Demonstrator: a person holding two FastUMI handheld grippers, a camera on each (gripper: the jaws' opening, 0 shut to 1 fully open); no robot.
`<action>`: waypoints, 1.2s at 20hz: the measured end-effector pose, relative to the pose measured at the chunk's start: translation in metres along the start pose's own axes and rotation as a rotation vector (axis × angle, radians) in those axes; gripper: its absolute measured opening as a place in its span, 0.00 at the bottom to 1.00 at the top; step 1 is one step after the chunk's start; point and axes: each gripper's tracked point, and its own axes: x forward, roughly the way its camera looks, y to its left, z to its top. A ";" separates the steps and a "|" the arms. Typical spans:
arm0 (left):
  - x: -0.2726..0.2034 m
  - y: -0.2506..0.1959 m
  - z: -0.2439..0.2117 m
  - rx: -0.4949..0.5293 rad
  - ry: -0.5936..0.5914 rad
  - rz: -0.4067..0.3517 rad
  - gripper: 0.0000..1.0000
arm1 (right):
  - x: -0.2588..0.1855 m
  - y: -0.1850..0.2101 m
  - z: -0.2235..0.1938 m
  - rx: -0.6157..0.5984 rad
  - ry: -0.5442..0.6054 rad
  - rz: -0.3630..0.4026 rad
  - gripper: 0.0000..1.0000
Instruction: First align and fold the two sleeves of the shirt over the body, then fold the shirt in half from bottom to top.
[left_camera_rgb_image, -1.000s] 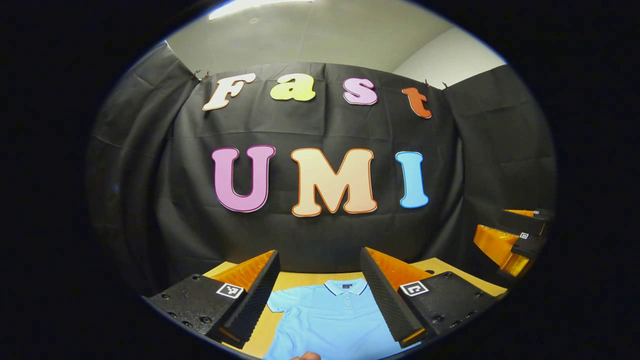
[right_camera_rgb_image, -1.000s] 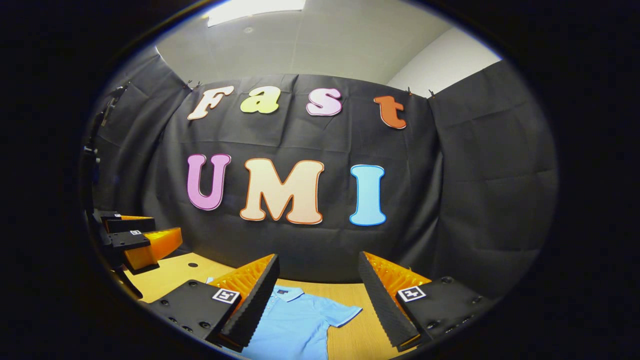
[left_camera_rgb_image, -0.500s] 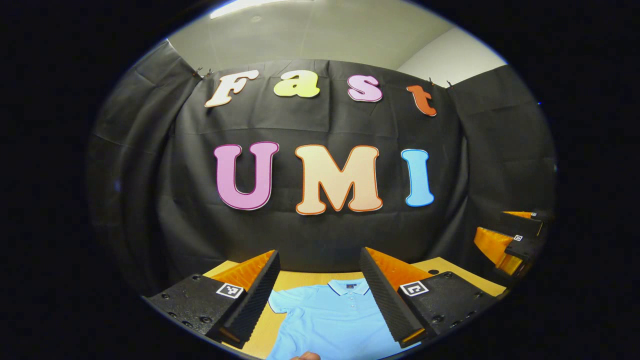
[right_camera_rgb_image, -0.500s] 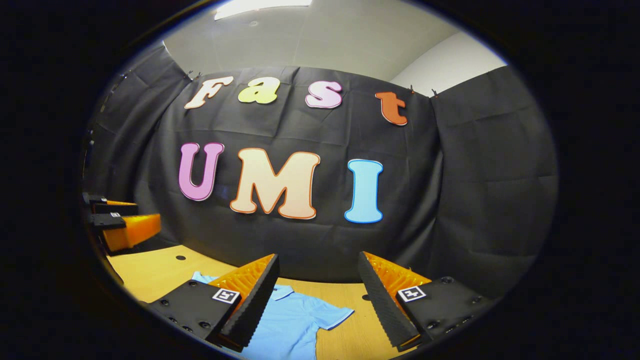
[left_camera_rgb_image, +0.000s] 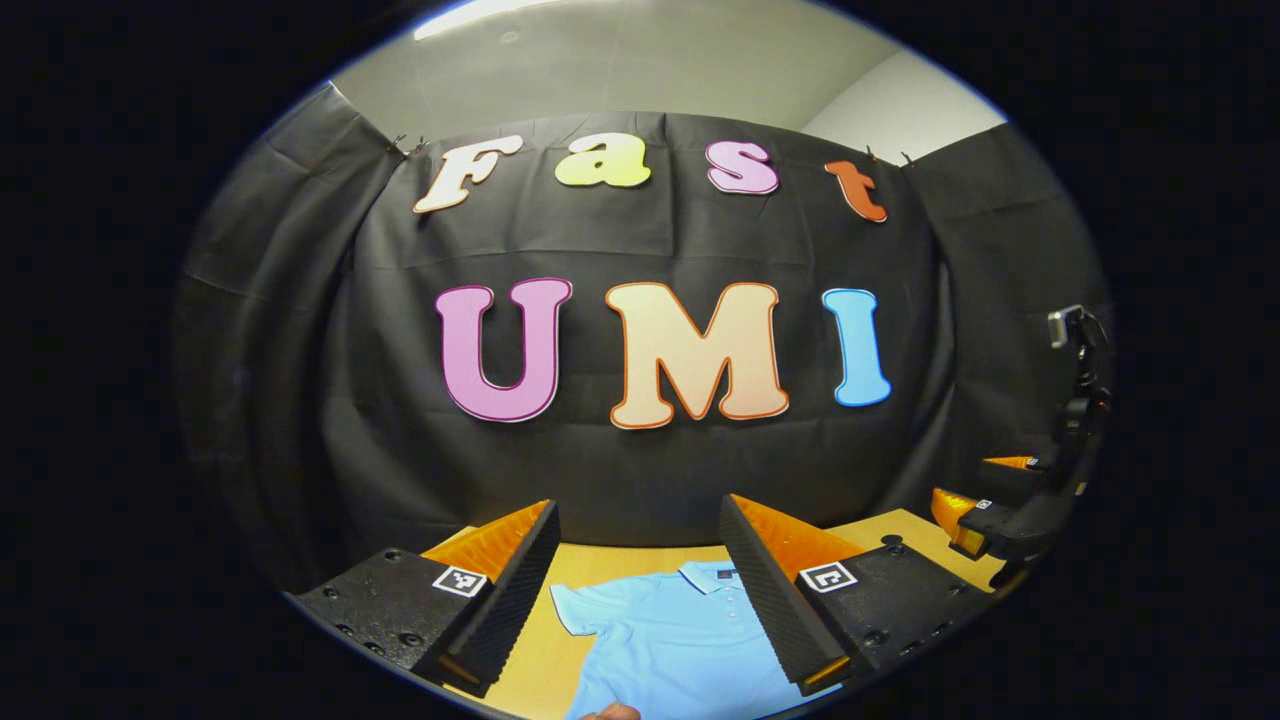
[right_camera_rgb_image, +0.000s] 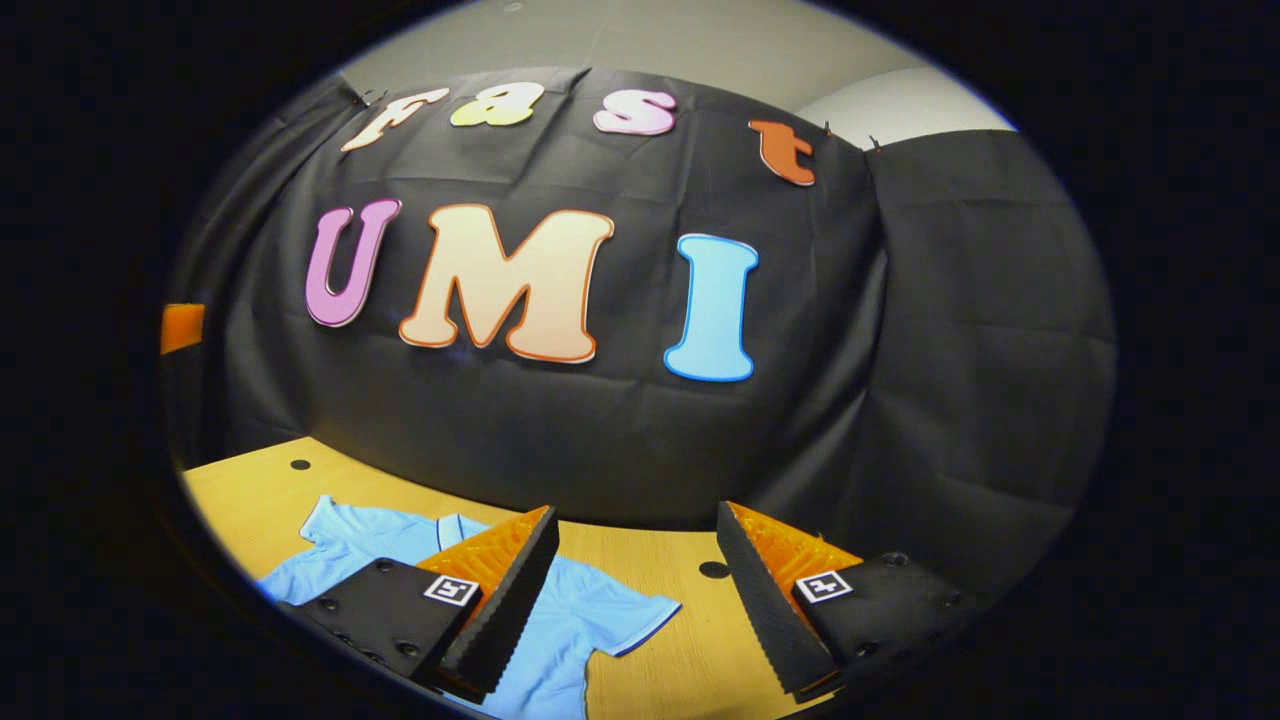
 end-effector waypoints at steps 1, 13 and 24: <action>0.002 0.003 -0.002 0.003 0.004 0.007 0.97 | 0.011 -0.001 -0.009 -0.002 0.015 -0.006 0.99; 0.034 0.028 -0.029 0.027 0.063 0.038 0.97 | 0.115 -0.011 -0.150 -0.050 0.258 -0.098 0.99; 0.052 0.050 -0.061 0.025 0.129 0.066 0.97 | 0.144 -0.020 -0.262 0.048 0.545 -0.182 0.99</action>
